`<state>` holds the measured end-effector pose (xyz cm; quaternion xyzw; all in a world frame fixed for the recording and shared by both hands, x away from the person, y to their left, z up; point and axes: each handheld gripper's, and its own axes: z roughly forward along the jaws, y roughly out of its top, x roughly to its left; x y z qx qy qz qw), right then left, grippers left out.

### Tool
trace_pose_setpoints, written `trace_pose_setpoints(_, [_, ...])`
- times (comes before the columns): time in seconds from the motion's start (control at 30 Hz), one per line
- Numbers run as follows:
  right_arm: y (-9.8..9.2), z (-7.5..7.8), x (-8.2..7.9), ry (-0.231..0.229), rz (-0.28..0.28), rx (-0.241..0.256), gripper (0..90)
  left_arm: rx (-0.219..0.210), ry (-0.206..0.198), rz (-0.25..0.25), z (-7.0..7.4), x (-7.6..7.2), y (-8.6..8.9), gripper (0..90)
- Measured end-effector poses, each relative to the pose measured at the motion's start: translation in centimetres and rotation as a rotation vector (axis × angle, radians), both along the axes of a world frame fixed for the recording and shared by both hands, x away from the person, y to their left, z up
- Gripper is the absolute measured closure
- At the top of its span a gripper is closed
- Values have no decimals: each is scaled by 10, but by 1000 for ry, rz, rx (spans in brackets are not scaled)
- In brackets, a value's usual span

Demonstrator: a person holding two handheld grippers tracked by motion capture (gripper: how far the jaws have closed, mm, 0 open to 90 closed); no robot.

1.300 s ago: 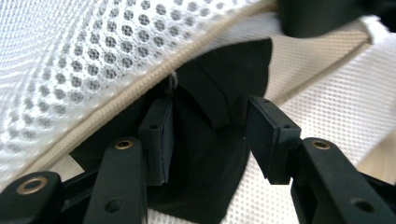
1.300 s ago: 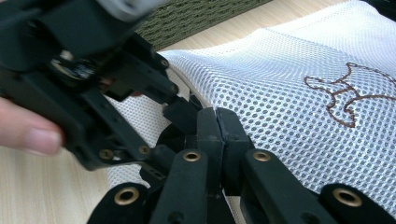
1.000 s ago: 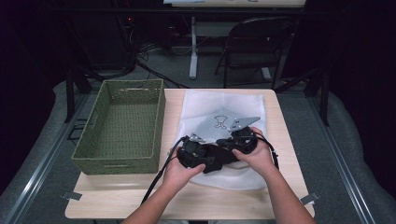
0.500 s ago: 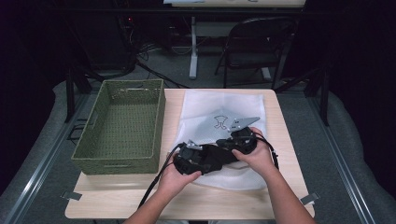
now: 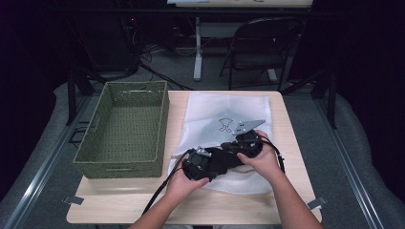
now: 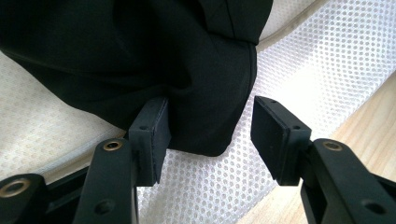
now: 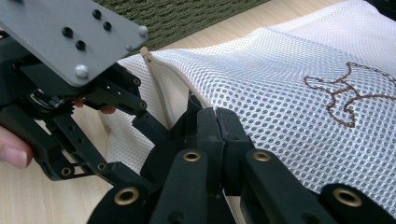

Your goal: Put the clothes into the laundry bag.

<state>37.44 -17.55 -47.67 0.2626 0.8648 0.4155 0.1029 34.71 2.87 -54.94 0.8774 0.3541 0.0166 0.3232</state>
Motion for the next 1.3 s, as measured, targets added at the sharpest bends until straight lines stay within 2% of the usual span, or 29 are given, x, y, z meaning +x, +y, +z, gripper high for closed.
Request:
trace_pose_setpoints(0.17, [0,0,0,1,0,0,897,27,4,-6,-6,1,-3,523])
trace_pose_setpoints(0.37, [0,0,0,1,0,1,897,44,-13,15,-10,1,-3,650])
trace_pose_setpoints(0.5, [0,0,0,1,0,1,898,59,-17,5,-10,1,-2,736])
trace_pose_setpoints(0.7, [1,0,0,0,1,-1,897,48,-10,2,-10,2,-1,830])
trace_pose_setpoints(1.2, [2,-1,-1,3,9,-3,897,17,-4,-21,0,11,-13,851])
trace_pose_setpoints(1.3, [2,-1,0,5,10,4,898,-1,5,-10,1,14,-17,851])
